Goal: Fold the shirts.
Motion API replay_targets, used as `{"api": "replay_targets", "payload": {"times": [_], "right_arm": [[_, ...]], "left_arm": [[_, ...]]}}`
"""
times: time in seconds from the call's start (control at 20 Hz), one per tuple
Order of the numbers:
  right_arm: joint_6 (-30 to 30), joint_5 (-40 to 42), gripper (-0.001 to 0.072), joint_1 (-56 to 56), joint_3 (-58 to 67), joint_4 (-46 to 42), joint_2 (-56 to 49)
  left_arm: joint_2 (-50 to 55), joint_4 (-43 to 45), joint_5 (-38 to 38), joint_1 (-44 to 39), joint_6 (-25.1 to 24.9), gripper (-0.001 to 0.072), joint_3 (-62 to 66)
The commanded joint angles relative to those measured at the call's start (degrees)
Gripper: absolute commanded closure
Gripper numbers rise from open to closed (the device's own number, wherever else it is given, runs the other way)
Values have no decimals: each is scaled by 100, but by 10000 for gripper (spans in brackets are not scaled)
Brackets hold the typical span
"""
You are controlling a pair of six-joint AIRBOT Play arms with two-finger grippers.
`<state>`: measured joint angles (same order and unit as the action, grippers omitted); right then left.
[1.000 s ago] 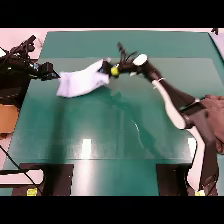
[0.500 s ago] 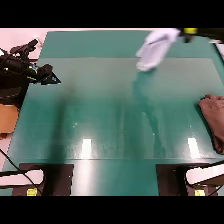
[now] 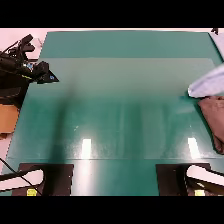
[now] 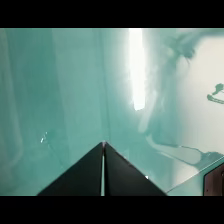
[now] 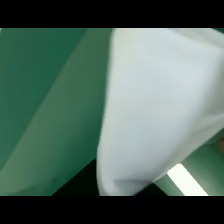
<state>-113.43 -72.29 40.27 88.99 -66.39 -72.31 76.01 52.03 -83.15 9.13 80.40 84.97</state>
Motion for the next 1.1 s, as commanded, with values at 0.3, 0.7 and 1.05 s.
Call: {"api": "replay_targets", "payload": {"times": [0.3,0.7,1.05], "right_arm": [[962,-446,695,2476,-2715,-1331,1381],[951,503,693,2850,-3805,-2227,1556],[522,-496,-8,2850,-3276,-2682,1187]], "left_arm": [[-26,-68,-66,-9,17,686,2],[-26,-68,-144,-9,11,686,2],[-26,-107,-131,-9,13,686,2]]}}
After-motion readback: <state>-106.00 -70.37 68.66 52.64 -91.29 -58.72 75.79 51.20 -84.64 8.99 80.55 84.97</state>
